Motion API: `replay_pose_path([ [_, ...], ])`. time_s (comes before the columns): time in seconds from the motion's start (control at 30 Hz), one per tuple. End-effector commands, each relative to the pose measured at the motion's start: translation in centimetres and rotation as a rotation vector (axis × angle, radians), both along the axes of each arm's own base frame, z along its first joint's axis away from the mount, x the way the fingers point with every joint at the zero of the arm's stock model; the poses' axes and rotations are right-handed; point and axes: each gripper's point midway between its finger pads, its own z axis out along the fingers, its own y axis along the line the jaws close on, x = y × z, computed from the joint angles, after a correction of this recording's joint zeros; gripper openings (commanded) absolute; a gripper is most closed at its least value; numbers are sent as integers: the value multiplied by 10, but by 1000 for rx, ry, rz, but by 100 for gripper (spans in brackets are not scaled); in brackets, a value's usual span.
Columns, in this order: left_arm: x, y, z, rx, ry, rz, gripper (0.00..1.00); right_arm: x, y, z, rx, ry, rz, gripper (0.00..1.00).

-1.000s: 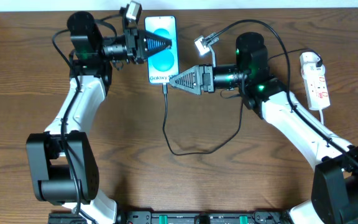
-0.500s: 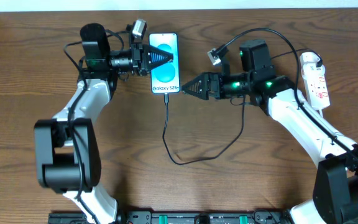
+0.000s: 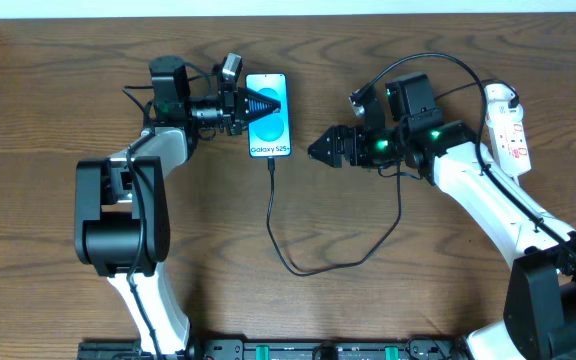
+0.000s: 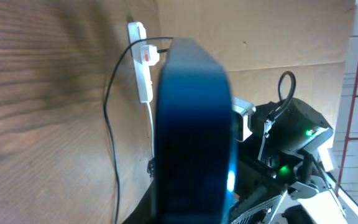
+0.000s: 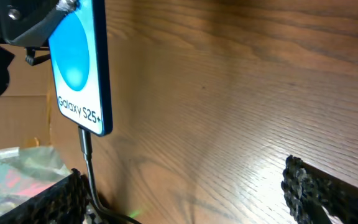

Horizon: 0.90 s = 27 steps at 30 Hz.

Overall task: Plug charger to phone and switch on socket
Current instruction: 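Open the right gripper and release the plug, moving it right, then lower the phone with the left gripper and lay it on the table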

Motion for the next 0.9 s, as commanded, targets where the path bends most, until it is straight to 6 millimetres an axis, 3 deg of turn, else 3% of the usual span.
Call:
replay_pose_path([
  [0.0,5,2,-11,9,-22,13,7,5,-5,-1,-31,-23,-9,99],
  [0.5,24,9,-51,118,77,163,7,5,-10,-6,-65,-15,-26,99],
  [0.73,13,15,-88,242,160,195,7,6,-10,-6,-70,-17,-30,99],
  [0.87,9,16,-92,252,173,189,7,6,-10,-6,-70,-18,-30,99],
])
